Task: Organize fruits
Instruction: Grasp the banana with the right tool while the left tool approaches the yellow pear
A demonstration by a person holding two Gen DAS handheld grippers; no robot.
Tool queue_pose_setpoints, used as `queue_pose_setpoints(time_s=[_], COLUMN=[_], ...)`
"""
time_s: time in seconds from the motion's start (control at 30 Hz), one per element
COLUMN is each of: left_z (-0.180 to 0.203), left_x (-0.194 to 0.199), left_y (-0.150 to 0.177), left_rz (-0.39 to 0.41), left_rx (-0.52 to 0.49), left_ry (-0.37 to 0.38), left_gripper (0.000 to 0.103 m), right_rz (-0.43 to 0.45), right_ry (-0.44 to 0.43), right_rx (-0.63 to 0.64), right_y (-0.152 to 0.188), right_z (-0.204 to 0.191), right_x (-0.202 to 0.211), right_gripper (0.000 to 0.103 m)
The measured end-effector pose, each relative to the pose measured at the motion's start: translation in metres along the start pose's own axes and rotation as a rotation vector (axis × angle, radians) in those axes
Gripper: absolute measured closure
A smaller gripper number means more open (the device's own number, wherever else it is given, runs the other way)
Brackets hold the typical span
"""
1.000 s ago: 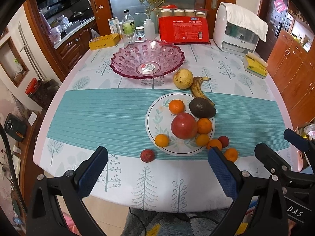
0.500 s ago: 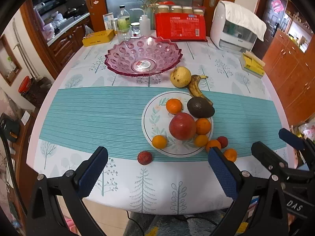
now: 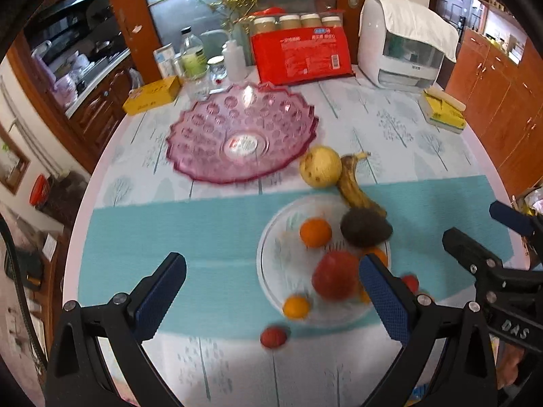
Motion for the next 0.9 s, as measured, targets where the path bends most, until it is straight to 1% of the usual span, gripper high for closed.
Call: queue_pose_setpoints(time_s=[0.07,0.1,0.17,0.33,0.47,0.63,0.8,0.9], left_z=[0.003,0.005,0.007,0.015,0.023,0.029,0.023,0.02], left_x=[-0.011,-0.02,-0.038,-0.086,-0.114,-0.144,-0.162,-0.167], left_y=[-0.015,-0.025,-0.037,-0.051,-0.052,-0.048,-0.043,-0.042], left_rz=[0.015,0.021,0.01,-0.024,-0.048,-0.111,-0.156,-0.168], left_rx=[-0.021,-0.027,-0.024,-0.016,-0.019,-0.041,-0.04,-0.035], left_ry=[-0.002,0.01,0.024,0.056,0.088,0.107,0.11,0.114], left_gripper=[0.002,0.002,0.002,0.002,0.002,0.002,0.002,0.002], right_rz=[-0.002,-0.006,-0.022,-0.075,-0.128,-0.195,-0.258,-0.286], right_ry=[0.003,0.002,-0.004,-0.025,-0.06,-0.08,-0.111,-0.123], right_rx=[0.003,0.002,-0.013,-0.025,-0.024,-0.016,0.004,0.018], right_y=[-0.017,-0.022,-0.038,-0.06,-0.063,-0.057,-0.048,-0.044], right_z=[0.007,0.009,0.017,0.024,0.021,0.018,0.01,0.006], right_x=[-0.017,-0.022,-0.042,-0.09,-0.126,-0.162,-0.191,-0.204], right_gripper=[0.013,0.013,0.013,0.014,0.019,0.027,0.032,0.033])
Point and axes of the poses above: each gripper's, at about its wrist camera, not at the fingertips, and x roughly against the way its jaws point, z to its right, y to its underside, the point moved 6 cm from there along -x, roughly the way its jaws point, and after that the axes turned 9 degrees about x, right-handed, at the moved point
